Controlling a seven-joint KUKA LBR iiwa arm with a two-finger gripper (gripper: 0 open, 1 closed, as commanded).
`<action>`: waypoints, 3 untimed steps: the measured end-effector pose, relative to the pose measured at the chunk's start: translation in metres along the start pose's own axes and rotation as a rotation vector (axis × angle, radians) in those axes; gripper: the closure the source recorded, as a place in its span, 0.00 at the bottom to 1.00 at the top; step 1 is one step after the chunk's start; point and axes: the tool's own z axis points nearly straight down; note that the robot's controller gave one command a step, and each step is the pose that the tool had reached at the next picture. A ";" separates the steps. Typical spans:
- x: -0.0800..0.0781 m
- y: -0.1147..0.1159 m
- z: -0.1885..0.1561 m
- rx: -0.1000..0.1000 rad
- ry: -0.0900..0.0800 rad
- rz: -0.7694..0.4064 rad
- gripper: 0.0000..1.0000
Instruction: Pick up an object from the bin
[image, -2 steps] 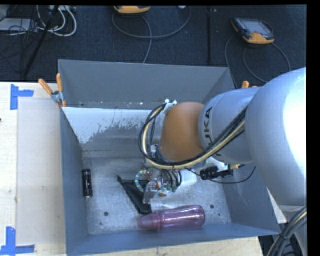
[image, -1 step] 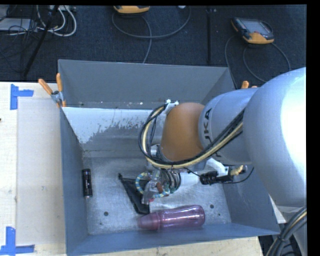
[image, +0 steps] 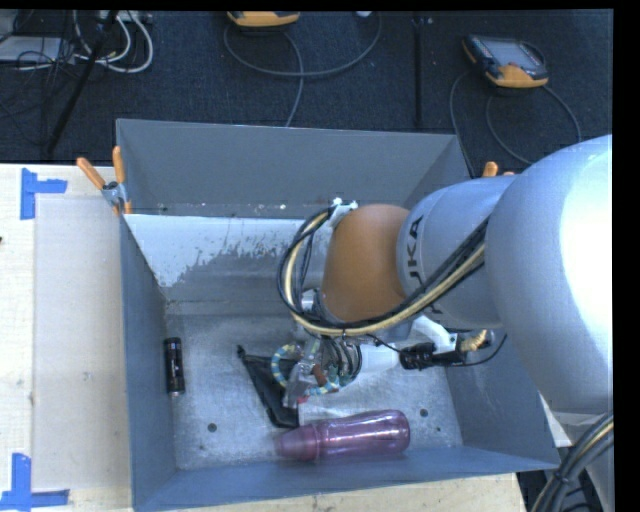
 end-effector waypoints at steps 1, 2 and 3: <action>0.000 0.000 -0.001 0.001 0.000 0.006 1.00; 0.000 0.000 -0.003 0.002 0.000 0.002 1.00; 0.001 -0.001 -0.006 0.004 0.002 0.002 1.00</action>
Offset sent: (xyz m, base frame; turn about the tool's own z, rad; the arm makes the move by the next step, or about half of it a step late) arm -0.0002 0.0000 0.0073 0.0000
